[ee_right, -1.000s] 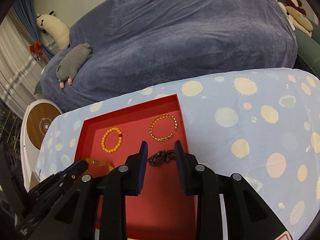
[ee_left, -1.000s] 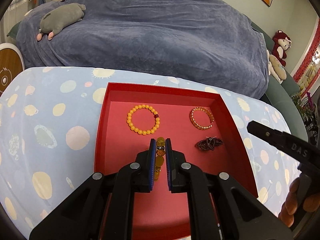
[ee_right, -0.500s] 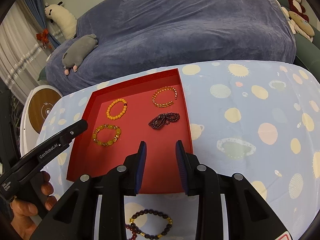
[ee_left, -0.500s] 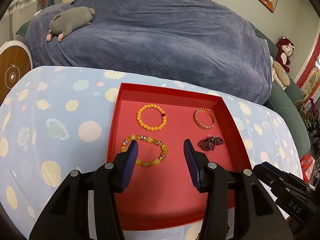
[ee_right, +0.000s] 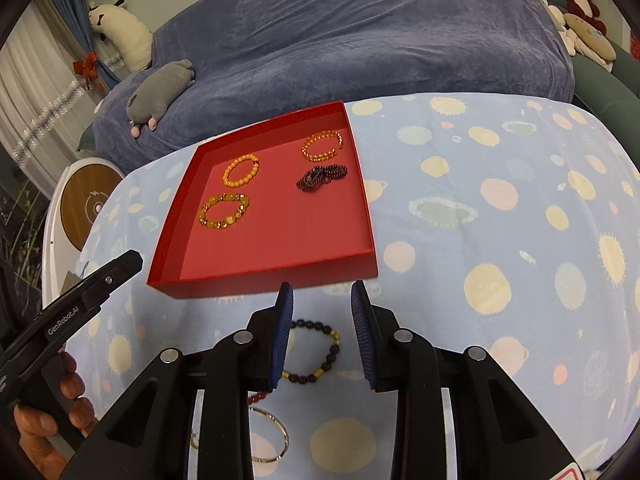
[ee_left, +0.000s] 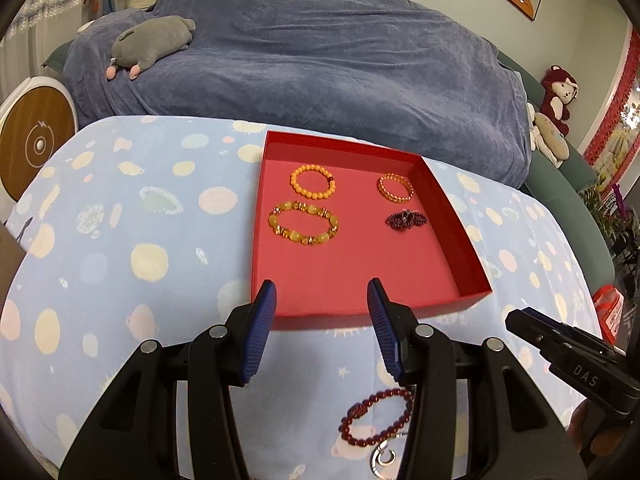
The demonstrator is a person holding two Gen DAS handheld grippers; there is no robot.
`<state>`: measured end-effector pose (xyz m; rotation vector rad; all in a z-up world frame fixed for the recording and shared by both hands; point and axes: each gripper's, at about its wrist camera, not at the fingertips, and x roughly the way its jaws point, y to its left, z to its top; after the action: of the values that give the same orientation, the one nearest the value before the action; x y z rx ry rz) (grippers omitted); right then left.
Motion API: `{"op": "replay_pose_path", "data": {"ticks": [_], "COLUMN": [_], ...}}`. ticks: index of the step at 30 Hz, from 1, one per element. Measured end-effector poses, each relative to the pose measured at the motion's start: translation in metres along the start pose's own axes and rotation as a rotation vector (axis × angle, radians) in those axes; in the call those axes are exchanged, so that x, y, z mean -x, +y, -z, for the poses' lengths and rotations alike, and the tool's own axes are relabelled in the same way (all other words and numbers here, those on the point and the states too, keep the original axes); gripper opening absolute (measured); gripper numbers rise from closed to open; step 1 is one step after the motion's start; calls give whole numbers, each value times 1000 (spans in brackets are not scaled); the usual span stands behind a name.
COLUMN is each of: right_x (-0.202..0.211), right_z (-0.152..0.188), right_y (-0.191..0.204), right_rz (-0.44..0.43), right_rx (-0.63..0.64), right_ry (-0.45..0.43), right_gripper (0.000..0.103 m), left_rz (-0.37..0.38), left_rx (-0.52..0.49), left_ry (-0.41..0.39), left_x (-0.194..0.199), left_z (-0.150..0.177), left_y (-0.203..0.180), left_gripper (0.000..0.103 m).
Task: Organize jewelry
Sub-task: 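Move both tools back toward the red and black bead bracelets, then grasp the red bead bracelet with the left tool while the right tool grasps the black bead bracelet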
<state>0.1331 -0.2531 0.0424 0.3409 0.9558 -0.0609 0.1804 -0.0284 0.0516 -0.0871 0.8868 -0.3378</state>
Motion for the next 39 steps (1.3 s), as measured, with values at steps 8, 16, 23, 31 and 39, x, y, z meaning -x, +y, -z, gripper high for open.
{"op": "replay_pose_path", "data": {"ticks": [8, 16, 23, 31, 39], "right_x": [7, -1, -24, -53, -68], "right_z": [47, 64, 54, 43, 41], "right_y": [-5, -8, -7, -2, 4], "right_rz": [4, 19, 33, 63, 107], "right_rx": [-39, -40, -24, 4, 59], "right_ry": [48, 74, 86, 96, 104], "right_gripper": [30, 30, 30, 30, 26], "left_rz": [3, 17, 16, -8, -39], "left_rx": [17, -18, -20, -59, -80], "left_ry": [71, 135, 191, 166, 145], "left_x": [6, -14, -37, -42, -42], "left_z": [50, 84, 94, 92, 93], "left_y": [4, -10, -14, -20, -20], "left_gripper": [45, 45, 45, 45, 37]}}
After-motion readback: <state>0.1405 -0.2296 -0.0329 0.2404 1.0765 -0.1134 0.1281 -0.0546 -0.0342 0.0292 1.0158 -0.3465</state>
